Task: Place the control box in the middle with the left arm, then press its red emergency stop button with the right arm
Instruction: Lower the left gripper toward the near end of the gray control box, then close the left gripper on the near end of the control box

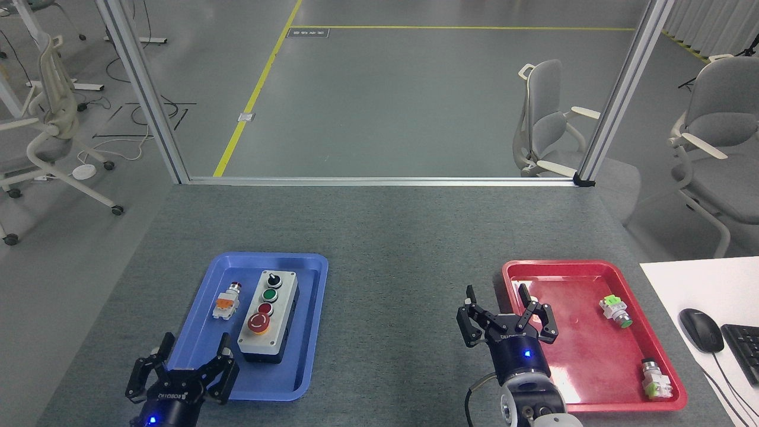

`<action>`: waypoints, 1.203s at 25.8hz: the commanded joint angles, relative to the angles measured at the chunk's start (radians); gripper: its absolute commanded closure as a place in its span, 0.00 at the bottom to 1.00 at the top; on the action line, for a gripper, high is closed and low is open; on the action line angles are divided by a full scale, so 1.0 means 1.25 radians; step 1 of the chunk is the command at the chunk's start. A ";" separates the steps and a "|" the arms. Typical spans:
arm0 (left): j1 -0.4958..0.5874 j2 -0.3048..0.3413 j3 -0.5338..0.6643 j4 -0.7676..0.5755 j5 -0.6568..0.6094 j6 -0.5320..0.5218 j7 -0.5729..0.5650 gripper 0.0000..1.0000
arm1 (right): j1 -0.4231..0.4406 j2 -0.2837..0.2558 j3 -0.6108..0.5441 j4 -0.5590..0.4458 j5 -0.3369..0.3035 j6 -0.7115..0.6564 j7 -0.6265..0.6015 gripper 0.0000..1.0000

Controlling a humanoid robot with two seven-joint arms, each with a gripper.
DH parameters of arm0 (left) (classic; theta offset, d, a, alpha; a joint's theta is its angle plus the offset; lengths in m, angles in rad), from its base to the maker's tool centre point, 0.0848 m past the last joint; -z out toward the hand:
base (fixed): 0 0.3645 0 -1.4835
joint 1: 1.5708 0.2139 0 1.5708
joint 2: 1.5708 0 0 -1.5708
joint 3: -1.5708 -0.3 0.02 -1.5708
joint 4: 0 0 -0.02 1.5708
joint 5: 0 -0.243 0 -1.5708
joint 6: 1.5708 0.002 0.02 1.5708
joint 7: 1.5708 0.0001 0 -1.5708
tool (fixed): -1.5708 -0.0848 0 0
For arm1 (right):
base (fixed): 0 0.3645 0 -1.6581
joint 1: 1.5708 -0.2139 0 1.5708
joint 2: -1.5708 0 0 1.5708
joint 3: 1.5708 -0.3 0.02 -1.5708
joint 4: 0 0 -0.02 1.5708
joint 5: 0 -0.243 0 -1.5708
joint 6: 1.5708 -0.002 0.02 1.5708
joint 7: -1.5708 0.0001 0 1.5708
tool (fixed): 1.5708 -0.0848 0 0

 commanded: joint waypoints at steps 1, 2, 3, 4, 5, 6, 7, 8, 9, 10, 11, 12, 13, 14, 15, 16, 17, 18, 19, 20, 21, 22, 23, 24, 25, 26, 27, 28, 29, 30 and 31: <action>0.020 0.001 -0.032 -0.001 -0.010 -0.012 0.000 0.01 | 0.003 -0.001 -0.003 -0.002 0.002 -0.002 -0.004 0.02; 0.020 0.001 -0.040 0.001 -0.015 -0.011 -0.001 0.01 | 0.004 -0.001 -0.003 -0.005 0.004 0.000 -0.004 0.02; 0.020 -0.001 -0.049 0.002 -0.018 -0.010 -0.001 0.01 | 0.004 -0.001 -0.003 -0.006 0.005 0.001 -0.004 0.01; 0.020 -0.001 -0.061 0.004 -0.026 -0.006 -0.002 0.01 | 0.006 0.000 -0.002 -0.007 0.005 0.001 -0.004 0.01; 0.020 -0.002 -0.074 0.008 -0.035 -0.004 -0.002 0.01 | 0.007 0.001 -0.002 -0.007 0.005 0.002 -0.003 0.01; 0.020 -0.003 -0.086 0.018 -0.050 -0.001 -0.002 0.01 | 0.008 0.001 -0.002 -0.008 0.005 0.003 -0.003 0.01; 0.020 -0.007 -0.094 0.027 -0.064 0.007 -0.002 0.01 | 0.009 0.001 -0.002 -0.007 0.005 0.002 -0.001 0.01; 0.020 -0.010 -0.103 0.035 -0.078 0.017 -0.002 0.01 | 0.012 0.001 -0.002 -0.008 0.005 0.002 -0.001 0.01; 0.019 -0.015 -0.114 0.044 -0.088 0.027 -0.002 0.01 | 0.012 0.001 -0.002 -0.008 0.004 0.002 -0.001 0.01; 0.016 -0.018 -0.125 0.054 -0.093 0.034 -0.002 0.01 | 0.012 0.001 0.000 -0.008 0.005 0.002 -0.001 0.01; 0.012 -0.022 -0.134 0.064 -0.094 0.041 -0.002 0.01 | 0.013 0.000 0.000 -0.008 0.005 0.003 -0.001 0.01; 0.008 -0.025 -0.136 0.070 -0.094 0.045 -0.002 0.01 | 0.013 0.000 0.001 -0.008 0.007 0.003 -0.001 0.01; 0.004 -0.031 -0.136 0.075 -0.096 0.048 -0.002 0.01 | 0.012 0.001 0.001 -0.008 0.007 0.003 -0.001 0.01; -0.002 -0.034 -0.136 0.081 -0.096 0.049 -0.003 0.01 | 0.010 0.002 0.000 -0.008 0.008 0.003 -0.003 0.01; -0.010 -0.035 -0.136 0.091 -0.096 0.050 -0.003 0.01 | 0.009 0.004 -0.002 -0.008 0.008 0.003 -0.003 0.01; -0.018 -0.036 -0.136 0.102 -0.096 0.050 -0.005 0.01 | 0.008 0.006 -0.003 -0.008 0.008 0.003 -0.003 0.01; -0.030 -0.036 -0.136 0.115 -0.096 0.053 -0.005 0.01 | 0.007 0.010 -0.003 -0.008 0.008 0.003 -0.004 0.01; -0.045 -0.036 -0.136 0.131 -0.096 0.062 -0.005 0.01 | 0.006 0.010 -0.003 -0.008 0.008 0.001 -0.005 0.01; -0.058 -0.035 -0.136 0.148 -0.096 0.075 -0.005 0.01 | 0.007 0.010 -0.004 -0.008 0.008 0.000 -0.009 0.01; -0.069 -0.035 -0.136 0.164 -0.096 0.082 -0.005 0.01 | 0.009 0.010 -0.004 -0.008 0.008 -0.002 -0.014 0.01; -0.079 -0.035 -0.136 0.178 -0.096 0.083 -0.005 0.01 | 0.010 0.010 -0.005 -0.008 0.008 -0.003 -0.017 0.01; -0.088 -0.035 -0.136 0.189 -0.096 0.083 -0.005 0.01 | 0.010 0.010 -0.005 -0.007 0.008 -0.003 -0.017 0.01; -0.094 -0.035 -0.136 0.196 -0.094 0.084 -0.005 0.01 | 0.010 0.010 -0.005 -0.007 0.008 -0.002 -0.017 0.01; -0.097 -0.035 -0.136 0.202 -0.094 0.084 -0.005 0.01 | 0.009 0.010 -0.005 -0.007 0.008 -0.002 -0.019 0.01; -0.102 -0.035 -0.136 0.207 -0.094 0.086 -0.005 0.01 | 0.010 0.010 -0.005 -0.007 0.008 -0.002 -0.019 0.01; -0.106 -0.035 -0.136 0.213 -0.094 0.087 -0.005 0.01 | 0.010 0.010 -0.005 -0.007 0.011 -0.002 -0.019 0.01; -0.111 -0.036 -0.136 0.218 -0.094 0.087 -0.005 0.01 | 0.012 0.010 -0.004 -0.007 0.018 -0.002 -0.019 0.01; -0.115 -0.036 -0.136 0.224 -0.094 0.087 -0.005 0.01 | 0.012 0.012 -0.005 -0.007 0.033 -0.001 -0.019 0.01; -0.119 -0.036 -0.136 0.228 -0.094 0.087 -0.005 0.01 | 0.013 0.016 -0.011 -0.007 0.051 0.001 -0.019 0.01; -0.123 -0.036 -0.136 0.229 -0.093 0.087 -0.005 0.01 | 0.013 0.017 -0.026 -0.007 0.062 -0.003 -0.019 0.01; -0.124 -0.036 -0.136 0.229 -0.093 0.087 -0.005 0.01 | 0.014 0.017 -0.036 -0.007 0.065 -0.005 -0.020 0.01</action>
